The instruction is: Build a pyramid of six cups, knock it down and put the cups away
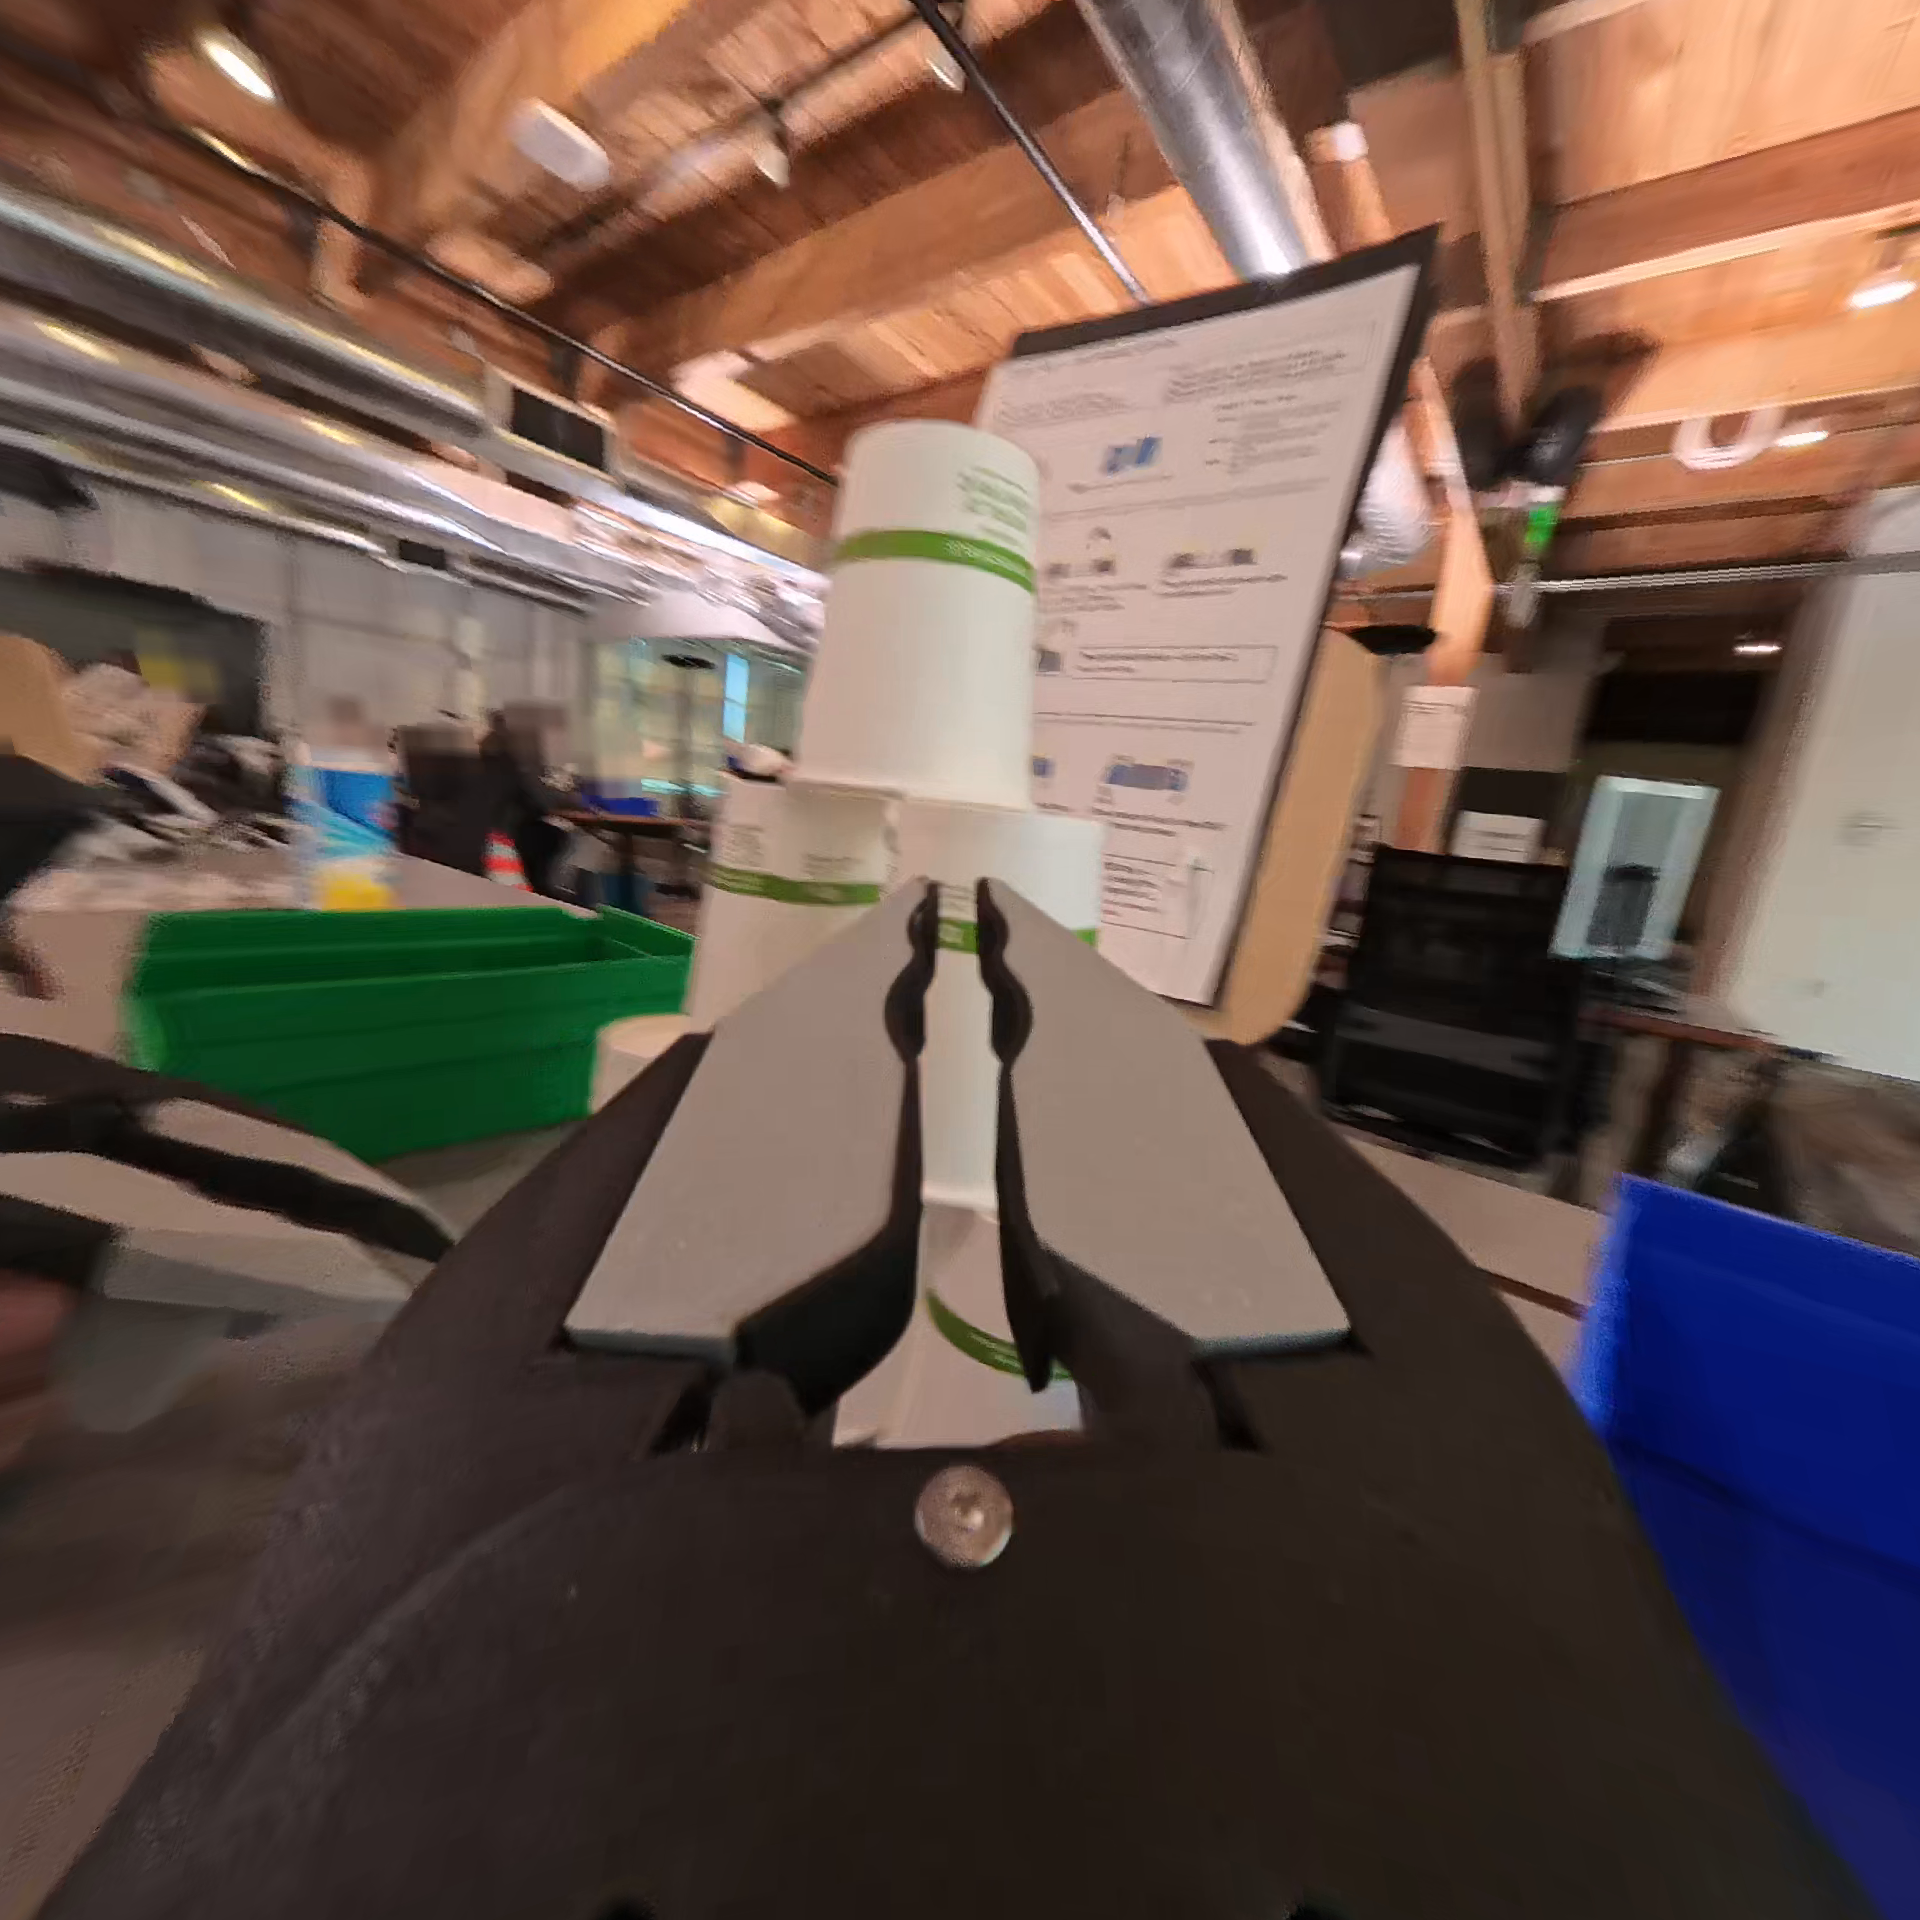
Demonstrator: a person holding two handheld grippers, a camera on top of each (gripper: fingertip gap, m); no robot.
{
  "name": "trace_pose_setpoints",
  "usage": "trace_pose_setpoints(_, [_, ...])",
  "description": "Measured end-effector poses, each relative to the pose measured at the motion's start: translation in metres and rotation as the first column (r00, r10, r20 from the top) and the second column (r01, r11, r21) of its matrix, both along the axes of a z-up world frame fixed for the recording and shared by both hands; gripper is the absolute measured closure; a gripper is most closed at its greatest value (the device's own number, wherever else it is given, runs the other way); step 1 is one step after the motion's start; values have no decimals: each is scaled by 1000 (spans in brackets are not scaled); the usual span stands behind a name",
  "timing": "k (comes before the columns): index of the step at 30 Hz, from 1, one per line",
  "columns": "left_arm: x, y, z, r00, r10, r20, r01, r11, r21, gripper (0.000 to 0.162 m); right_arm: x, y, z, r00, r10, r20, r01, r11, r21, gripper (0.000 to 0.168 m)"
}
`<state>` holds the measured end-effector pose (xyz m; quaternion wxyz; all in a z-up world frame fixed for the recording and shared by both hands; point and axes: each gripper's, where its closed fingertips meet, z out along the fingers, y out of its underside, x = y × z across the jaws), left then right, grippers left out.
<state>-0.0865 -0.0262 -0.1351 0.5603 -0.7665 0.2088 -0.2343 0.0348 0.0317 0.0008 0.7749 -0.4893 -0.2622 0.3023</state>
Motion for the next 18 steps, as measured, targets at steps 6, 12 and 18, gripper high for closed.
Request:
trace_pose_setpoints(6, [-3, 0, 3, 1000, 25, -4, -25, 999, 27, 140, 24, 49, -27, 935, -346, 82, 354, 924, -143, 168])
trace_pose_setpoints(12, [-3, -1, 4, 999, 41, -29, -39, 998, 50, 141, 31, 68, -41, 882, -448, 145, 468, 867, -172, 168])
trace_pose_setpoints(18, [-4, 0, 5, 999, 41, -14, -41, 998, 43, 141, 28, 73, -49, 875, -452, 174, 480, 857, -187, 168])
